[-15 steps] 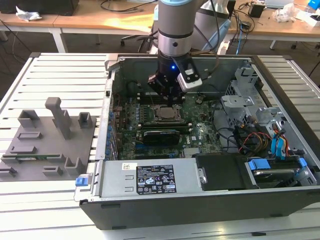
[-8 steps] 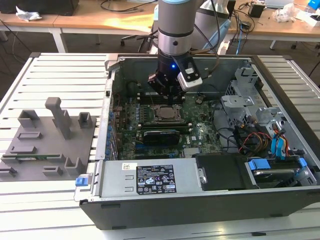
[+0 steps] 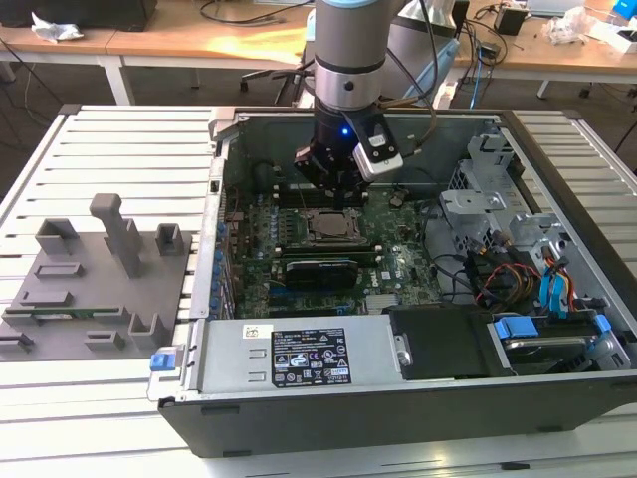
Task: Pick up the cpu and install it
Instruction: 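Install the first cpu locking lever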
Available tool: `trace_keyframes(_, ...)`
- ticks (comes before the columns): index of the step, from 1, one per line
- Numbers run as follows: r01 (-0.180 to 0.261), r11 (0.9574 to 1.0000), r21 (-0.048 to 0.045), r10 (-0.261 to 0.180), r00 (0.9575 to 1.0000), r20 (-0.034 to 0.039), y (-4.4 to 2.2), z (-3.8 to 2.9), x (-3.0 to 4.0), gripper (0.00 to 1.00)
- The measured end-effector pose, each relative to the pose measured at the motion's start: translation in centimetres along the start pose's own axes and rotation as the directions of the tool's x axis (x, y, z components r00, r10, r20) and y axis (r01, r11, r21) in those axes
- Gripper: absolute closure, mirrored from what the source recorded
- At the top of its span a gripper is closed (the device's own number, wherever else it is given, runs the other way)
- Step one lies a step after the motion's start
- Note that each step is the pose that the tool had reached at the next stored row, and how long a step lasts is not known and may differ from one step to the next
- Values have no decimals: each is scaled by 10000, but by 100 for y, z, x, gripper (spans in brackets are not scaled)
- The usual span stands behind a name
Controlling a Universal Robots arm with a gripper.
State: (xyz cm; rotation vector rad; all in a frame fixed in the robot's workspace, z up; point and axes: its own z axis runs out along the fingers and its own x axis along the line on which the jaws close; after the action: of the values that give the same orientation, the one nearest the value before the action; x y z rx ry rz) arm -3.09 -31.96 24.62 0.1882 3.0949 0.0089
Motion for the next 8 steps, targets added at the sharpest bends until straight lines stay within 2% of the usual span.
trace_keyframes(2,0,10000,1,0,10000,-1,-2,-1,17,89)
trace_keyframes(8,-1,10000,-1,1,10000,0,-22,-7,178,89)
